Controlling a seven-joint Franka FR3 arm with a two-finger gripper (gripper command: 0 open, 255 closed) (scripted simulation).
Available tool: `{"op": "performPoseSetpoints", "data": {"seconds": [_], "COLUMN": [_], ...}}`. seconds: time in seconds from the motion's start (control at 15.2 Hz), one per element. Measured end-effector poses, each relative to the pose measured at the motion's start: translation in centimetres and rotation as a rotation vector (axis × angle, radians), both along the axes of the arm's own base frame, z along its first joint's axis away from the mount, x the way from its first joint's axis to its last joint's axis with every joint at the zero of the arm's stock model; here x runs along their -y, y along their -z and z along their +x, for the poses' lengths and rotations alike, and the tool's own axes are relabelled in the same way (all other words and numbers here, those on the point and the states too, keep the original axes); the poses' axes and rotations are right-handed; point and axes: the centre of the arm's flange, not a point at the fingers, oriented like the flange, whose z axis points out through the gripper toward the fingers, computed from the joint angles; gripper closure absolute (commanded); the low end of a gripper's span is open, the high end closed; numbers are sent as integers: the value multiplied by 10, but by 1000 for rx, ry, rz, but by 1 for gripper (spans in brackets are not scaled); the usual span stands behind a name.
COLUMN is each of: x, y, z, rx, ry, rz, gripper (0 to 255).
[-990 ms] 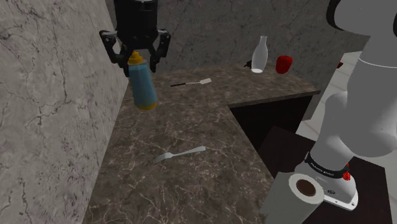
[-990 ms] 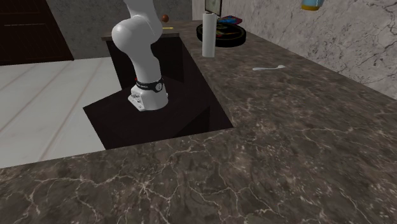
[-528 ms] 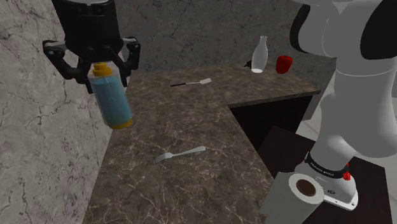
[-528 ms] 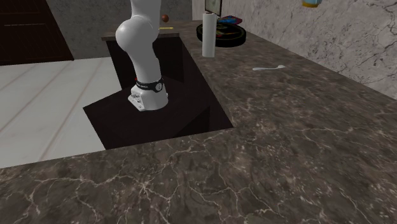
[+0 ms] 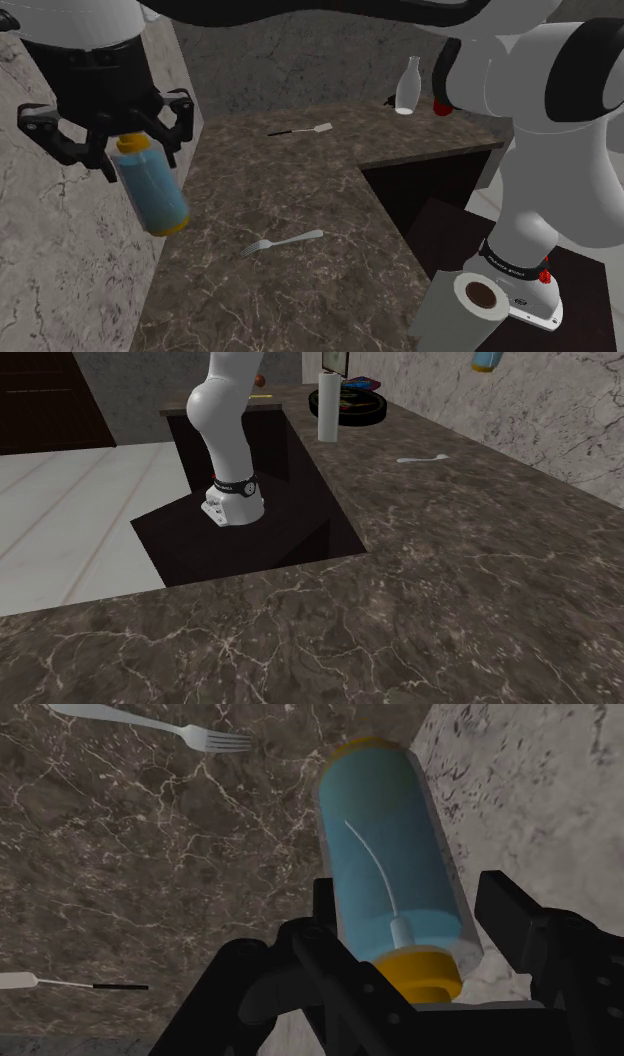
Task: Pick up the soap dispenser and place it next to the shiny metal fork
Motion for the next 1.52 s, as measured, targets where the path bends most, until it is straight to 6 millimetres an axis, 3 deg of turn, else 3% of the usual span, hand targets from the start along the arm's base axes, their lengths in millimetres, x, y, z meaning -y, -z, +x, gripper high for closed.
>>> {"op": "performPoseSetpoints", "data": {"seconds": [1.52], "x": [0], "y": [121], "z": [0], "rx": [0], "ry": [0], "rz": [0], "gripper": [255]}}
